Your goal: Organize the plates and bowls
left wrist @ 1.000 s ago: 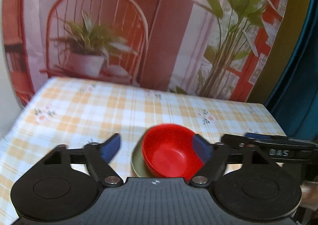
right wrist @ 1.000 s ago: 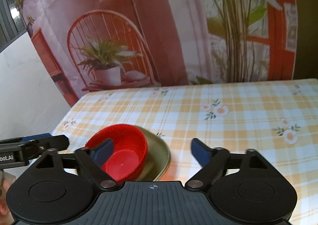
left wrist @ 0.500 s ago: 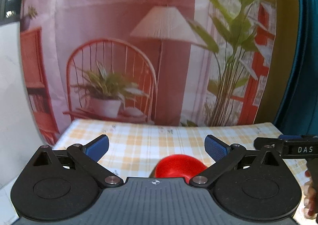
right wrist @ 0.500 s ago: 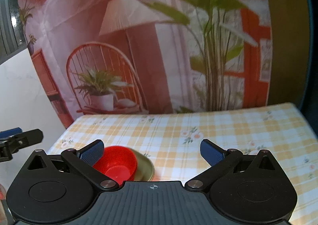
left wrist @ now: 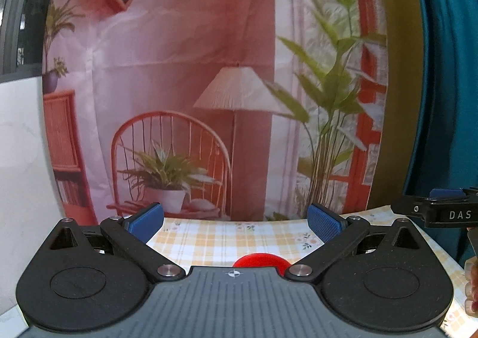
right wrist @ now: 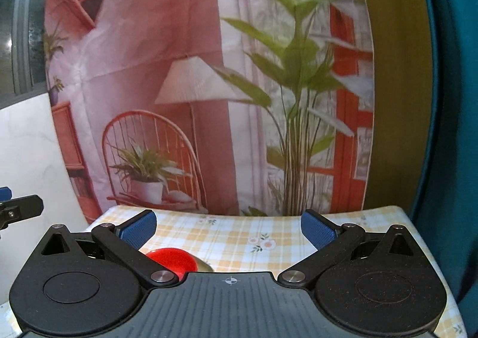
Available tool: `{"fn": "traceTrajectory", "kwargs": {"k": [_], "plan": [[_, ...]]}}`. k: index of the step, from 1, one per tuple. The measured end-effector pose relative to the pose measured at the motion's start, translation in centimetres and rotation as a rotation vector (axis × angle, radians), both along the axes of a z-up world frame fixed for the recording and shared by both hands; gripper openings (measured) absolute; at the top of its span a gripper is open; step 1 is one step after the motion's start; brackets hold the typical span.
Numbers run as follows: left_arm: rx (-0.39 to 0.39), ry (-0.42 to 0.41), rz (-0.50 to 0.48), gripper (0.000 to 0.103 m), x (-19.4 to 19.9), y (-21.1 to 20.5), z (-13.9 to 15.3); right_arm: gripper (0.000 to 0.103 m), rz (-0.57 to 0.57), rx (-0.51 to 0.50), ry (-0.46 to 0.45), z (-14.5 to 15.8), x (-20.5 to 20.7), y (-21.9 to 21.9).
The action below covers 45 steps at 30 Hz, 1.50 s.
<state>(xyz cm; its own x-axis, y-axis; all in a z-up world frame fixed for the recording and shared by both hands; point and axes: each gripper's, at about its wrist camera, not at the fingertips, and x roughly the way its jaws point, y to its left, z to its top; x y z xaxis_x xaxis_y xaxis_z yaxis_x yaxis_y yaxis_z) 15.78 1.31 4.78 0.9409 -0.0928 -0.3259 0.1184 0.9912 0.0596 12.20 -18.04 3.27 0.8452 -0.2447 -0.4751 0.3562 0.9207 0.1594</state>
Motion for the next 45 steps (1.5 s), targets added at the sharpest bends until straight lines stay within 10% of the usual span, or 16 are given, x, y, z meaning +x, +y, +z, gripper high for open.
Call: {"fn": "traceTrajectory", "kwargs": {"k": [45], "plan": [[0.009,-0.037,0.018,0.103,-5.5,0.7,2.3,0.103,-0.013,-0.041,-0.048,4.1,-6.1,3.2]]}}
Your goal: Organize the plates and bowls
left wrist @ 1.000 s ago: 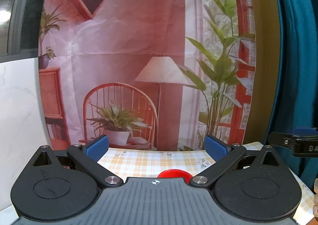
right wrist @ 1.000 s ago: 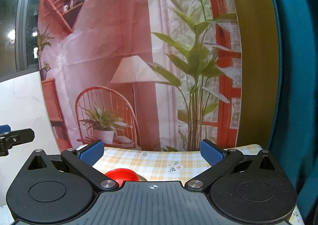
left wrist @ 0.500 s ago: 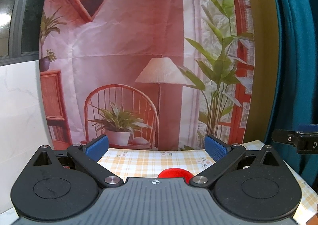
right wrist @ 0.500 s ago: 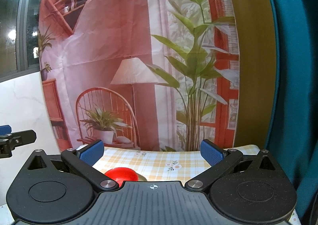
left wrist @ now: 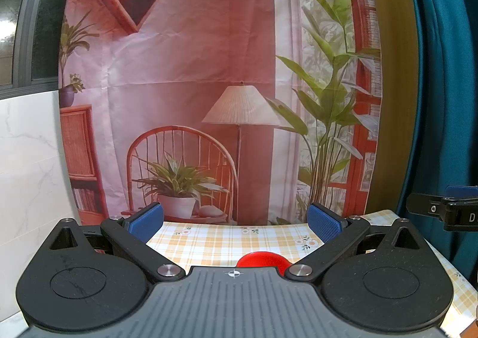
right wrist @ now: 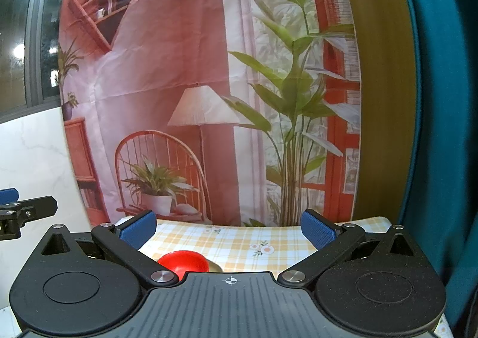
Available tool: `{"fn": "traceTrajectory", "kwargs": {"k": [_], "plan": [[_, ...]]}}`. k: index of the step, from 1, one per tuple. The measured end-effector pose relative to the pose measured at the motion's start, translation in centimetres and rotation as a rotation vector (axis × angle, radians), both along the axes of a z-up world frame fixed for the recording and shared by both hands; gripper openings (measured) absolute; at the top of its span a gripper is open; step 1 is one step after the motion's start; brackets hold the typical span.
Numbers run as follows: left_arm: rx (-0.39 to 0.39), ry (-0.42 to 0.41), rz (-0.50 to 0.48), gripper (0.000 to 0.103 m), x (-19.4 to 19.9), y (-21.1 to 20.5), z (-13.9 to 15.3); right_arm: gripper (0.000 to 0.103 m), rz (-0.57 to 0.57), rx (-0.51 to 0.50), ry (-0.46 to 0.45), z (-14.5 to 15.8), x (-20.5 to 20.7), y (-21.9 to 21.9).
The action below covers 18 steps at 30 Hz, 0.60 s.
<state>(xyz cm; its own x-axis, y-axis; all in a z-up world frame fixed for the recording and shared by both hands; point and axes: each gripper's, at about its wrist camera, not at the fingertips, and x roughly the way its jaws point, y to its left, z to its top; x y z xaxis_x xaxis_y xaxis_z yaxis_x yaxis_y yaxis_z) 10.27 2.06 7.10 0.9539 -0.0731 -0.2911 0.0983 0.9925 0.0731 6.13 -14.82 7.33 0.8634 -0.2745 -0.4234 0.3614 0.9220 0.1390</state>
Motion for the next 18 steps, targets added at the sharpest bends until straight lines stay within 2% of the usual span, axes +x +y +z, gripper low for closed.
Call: {"fn": "traceTrajectory", "kwargs": {"k": [18], "plan": [[0.001,0.002,0.008,0.103,-0.08,0.05,0.05,0.103,0.001,0.001,0.002,0.02,0.08,0.03]]}}
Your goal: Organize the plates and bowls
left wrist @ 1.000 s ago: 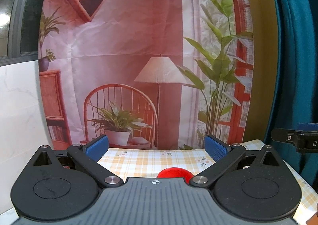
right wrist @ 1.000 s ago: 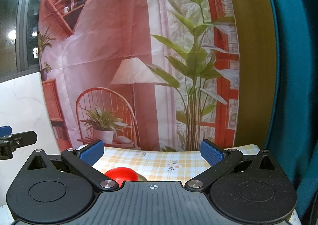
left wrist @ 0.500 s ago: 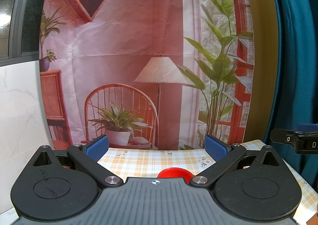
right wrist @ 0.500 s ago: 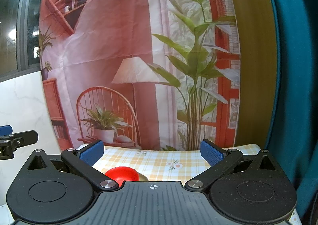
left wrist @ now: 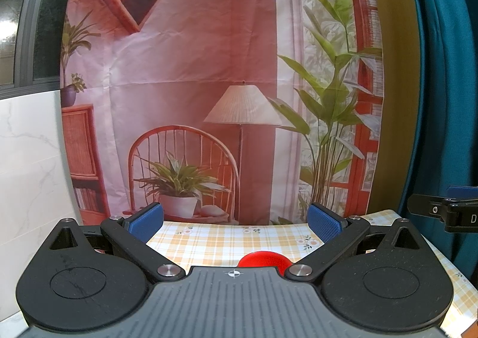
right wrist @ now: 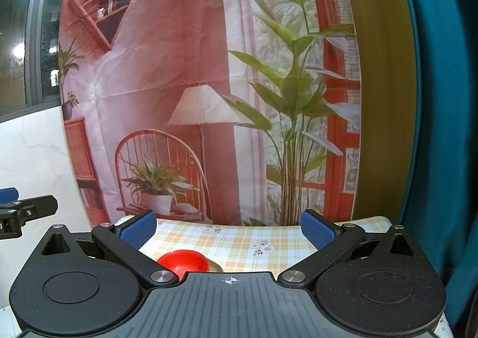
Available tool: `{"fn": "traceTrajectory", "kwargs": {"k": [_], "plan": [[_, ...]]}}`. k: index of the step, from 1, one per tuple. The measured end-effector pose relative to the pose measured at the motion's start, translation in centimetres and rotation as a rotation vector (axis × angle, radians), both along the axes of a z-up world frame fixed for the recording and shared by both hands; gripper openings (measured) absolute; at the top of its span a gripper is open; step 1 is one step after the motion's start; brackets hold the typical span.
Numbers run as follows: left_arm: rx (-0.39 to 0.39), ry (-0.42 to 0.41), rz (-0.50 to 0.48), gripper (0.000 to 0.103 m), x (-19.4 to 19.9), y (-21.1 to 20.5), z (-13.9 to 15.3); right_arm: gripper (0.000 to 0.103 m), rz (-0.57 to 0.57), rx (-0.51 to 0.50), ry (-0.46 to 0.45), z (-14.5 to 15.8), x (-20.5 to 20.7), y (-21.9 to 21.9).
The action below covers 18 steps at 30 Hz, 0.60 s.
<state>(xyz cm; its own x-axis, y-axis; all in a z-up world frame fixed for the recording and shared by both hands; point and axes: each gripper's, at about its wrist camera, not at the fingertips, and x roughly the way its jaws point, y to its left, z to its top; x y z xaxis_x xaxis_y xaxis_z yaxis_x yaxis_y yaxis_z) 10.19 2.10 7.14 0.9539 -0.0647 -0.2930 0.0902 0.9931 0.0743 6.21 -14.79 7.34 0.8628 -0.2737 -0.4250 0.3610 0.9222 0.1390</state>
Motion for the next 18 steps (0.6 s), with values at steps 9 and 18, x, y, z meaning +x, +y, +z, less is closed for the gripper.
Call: {"fn": "traceTrajectory", "kwargs": {"k": [9,18], "plan": [[0.001,0.002,0.003,0.103,-0.09,0.08,-0.03,0.103,0.001,0.001,0.001,-0.03,0.06,0.03],[0.001,0.004,0.004,0.103,-0.05,0.09,-0.11,0.103,-0.001,0.007,0.004,-0.49,0.03,0.15]]}}
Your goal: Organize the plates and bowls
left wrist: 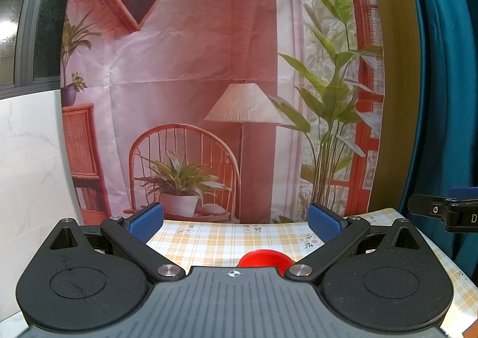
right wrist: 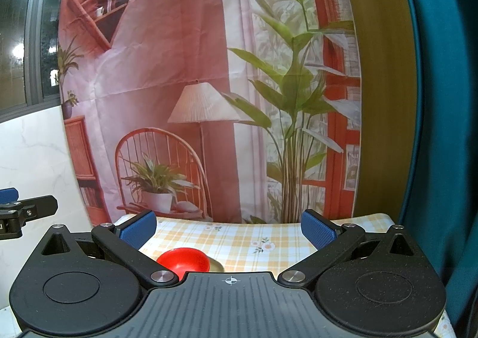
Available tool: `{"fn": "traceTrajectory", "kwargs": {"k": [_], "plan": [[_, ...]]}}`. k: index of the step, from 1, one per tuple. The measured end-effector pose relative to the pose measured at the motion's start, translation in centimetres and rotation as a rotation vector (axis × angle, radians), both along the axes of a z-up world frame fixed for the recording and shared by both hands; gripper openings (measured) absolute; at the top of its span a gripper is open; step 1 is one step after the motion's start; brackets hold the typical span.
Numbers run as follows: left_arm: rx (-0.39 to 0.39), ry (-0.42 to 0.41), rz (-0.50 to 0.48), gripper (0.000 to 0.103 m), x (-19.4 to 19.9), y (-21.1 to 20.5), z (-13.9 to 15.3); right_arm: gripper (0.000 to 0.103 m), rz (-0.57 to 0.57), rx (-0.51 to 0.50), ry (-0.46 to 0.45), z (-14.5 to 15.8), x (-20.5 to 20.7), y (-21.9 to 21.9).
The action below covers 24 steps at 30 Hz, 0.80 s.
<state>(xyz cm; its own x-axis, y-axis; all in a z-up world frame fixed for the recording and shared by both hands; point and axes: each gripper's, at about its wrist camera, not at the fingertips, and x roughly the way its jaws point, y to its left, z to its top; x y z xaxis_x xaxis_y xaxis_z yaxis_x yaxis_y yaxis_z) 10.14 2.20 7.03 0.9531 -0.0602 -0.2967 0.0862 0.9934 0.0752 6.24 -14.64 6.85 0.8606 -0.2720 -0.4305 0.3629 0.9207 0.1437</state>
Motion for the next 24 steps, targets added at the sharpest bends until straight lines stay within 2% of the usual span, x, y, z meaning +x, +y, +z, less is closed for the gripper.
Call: {"fn": "traceTrajectory", "kwargs": {"k": [24], "plan": [[0.014,0.006,0.003,0.103,-0.01,-0.10,-0.44,0.103,-0.005,0.012,0.004,-0.41,-0.23,-0.52]]}}
